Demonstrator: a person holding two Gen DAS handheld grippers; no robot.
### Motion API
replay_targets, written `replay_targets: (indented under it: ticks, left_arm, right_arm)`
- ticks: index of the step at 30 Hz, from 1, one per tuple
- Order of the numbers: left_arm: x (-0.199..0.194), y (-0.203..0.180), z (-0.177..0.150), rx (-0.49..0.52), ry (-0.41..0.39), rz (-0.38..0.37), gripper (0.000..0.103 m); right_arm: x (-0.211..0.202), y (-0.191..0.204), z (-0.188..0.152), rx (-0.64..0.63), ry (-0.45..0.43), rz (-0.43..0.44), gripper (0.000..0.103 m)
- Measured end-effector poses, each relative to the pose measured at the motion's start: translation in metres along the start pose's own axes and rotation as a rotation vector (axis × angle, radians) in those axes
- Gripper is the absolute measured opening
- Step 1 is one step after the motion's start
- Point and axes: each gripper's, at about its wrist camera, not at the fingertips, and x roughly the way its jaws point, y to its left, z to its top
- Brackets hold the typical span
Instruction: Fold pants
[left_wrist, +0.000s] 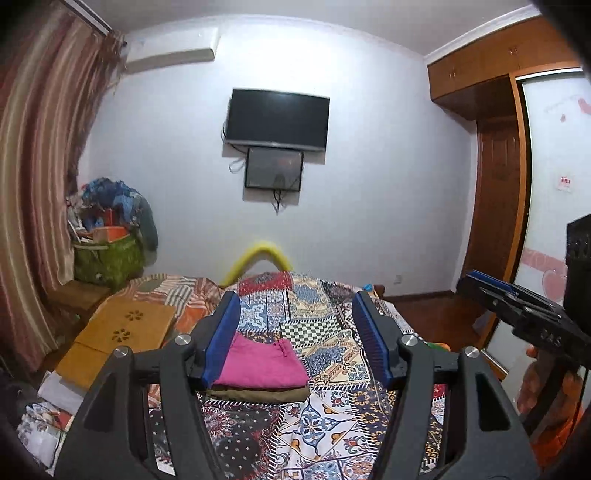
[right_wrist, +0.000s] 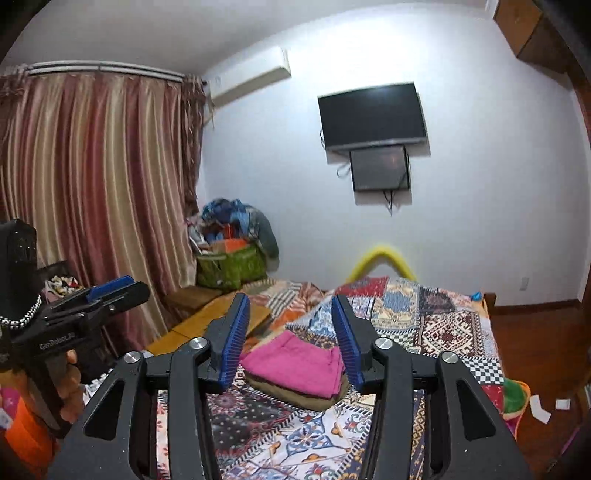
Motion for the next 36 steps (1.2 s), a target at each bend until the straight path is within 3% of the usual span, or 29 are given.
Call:
replay_targets:
  ticks: [5, 7, 13, 16, 36]
  left_arm:
    - [-0.032, -0.017, -0.011, -0.007, -0.035, 0.002, 0.077]
    - [-0.040, -0.023, -0.014, 0.004, -0.046, 0.000, 0.079]
    - [-0.053, -0.036, -0.020, 0.026, -0.057, -0.002, 0.096]
    - [-0.055, -0.039, -0.022, 0.025, -0.068, 0.004, 0.101]
    - [-0.051, -0.037, -0.037, 0.022, -0.061, 0.025, 0.103]
  right_arm:
    - [-0.014, 0.004, -0.011, 0.009, -0.025, -0.003, 0.061]
    - [-0.018, 0.004, -0.015, 0.017, -0.031, -0.021, 0.075]
    - [-0.025, 0.006, -0.018, 0.023, -0.045, -0.068, 0.088]
    - [-0.029, 0.005, -0.018, 0.032, -0.058, -0.087, 0.102]
    - [-0.042, 0.012, -0.026, 0.009, -0.077, -0.122, 0.103]
